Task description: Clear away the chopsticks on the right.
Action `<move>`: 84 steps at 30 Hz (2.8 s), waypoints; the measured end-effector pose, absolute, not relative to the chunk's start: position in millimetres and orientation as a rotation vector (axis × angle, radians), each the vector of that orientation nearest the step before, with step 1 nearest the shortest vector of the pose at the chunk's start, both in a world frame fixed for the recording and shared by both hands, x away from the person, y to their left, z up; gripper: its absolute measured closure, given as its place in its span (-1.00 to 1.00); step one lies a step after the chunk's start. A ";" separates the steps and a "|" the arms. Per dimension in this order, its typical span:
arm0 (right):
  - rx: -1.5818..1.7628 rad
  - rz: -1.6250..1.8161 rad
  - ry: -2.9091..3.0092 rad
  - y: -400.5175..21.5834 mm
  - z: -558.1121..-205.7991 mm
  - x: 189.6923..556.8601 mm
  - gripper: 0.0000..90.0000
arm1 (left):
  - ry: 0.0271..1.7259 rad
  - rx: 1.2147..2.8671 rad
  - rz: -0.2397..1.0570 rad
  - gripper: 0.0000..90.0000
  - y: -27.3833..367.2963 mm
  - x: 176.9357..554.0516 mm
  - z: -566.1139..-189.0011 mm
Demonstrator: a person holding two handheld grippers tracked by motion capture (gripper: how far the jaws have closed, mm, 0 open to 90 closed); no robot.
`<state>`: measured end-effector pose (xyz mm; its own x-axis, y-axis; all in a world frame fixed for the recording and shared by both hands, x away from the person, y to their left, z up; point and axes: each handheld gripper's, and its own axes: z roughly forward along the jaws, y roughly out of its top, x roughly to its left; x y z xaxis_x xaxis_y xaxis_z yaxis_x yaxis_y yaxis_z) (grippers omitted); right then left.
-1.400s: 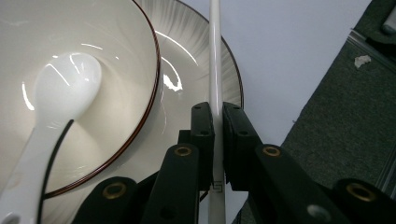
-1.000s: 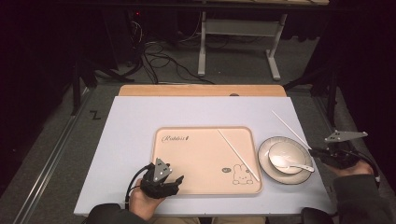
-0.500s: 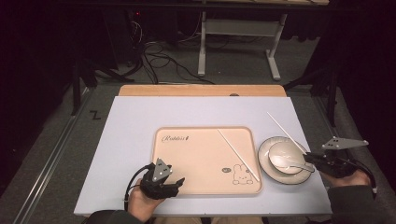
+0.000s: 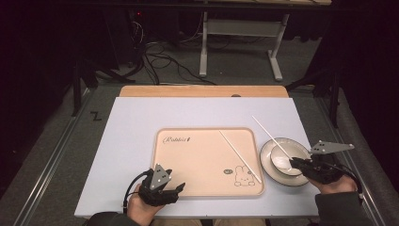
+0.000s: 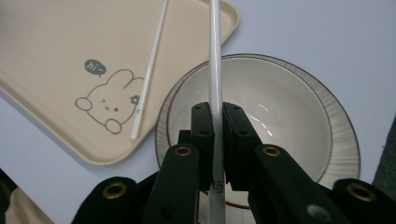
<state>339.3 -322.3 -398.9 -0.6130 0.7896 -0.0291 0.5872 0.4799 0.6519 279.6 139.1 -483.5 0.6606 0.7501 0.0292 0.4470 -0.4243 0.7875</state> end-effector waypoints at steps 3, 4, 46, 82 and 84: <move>1.169 0.885 2.412 -316.7 -398.6 338.4 0.89 | 0.918 2.086 0.475 -0.22 136.6 278.0 -483.5; 1.167 0.889 2.411 -315.0 -399.2 338.9 0.89 | 0.920 2.084 0.477 -0.22 136.2 277.3 -483.4; 1.170 0.882 2.470 -251.8 -415.5 352.3 0.89 | 0.908 2.118 0.453 -0.23 131.9 288.3 -488.9; 1.257 0.686 2.516 -209.7 -457.6 369.0 0.88 | 0.922 2.110 0.465 -0.23 132.4 288.3 -489.4; 1.256 0.671 2.520 -207.8 -459.8 369.3 0.88 | 0.922 2.109 0.466 -0.23 132.5 288.2 -489.3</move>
